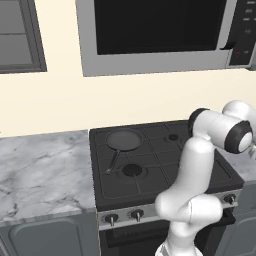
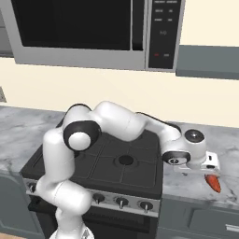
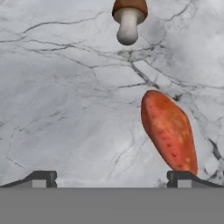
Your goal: Put the sweet potato and mushroom in the pan. Then turn on the rear left burner and set the heat to medium.
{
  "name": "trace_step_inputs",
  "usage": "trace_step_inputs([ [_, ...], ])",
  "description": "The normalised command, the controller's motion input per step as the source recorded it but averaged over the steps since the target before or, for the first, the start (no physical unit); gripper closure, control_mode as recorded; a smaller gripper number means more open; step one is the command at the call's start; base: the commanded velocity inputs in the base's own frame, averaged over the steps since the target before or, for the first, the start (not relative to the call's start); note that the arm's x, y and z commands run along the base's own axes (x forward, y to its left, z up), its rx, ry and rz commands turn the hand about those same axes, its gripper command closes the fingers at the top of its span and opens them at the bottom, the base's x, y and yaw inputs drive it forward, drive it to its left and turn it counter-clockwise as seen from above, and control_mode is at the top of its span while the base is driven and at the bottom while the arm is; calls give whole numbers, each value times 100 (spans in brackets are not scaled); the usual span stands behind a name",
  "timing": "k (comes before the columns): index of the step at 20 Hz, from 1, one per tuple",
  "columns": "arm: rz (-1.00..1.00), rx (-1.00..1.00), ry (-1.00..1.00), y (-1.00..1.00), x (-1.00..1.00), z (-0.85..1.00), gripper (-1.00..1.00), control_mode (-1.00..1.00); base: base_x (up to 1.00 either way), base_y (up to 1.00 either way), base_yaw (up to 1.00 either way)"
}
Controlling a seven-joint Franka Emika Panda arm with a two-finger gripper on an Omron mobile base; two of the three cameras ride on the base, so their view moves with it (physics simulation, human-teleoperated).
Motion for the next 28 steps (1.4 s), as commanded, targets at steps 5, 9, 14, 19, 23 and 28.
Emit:
trace_step_inputs([
  [5, 0, 4, 0, -14, 0, 31, -100, -100, 0, 0, 0],
  [9, 2, 6, 0, -24, 3, 2, -100, -100, 0, 0, 0],
  [14, 2, 5, 0, -30, 25, 0, -100, -100, 0, 0, 0],
  [19, 0, 7, 0, -27, 12, 2, -100, -100, 0, 0, 0],
  [23, 0, 5, 3, -13, 2, -8, -100, -100, 0, 0, 0],
  [28, 0, 6, 5, -3, 0, -39, -100, -100, 0, 0, 0],
])
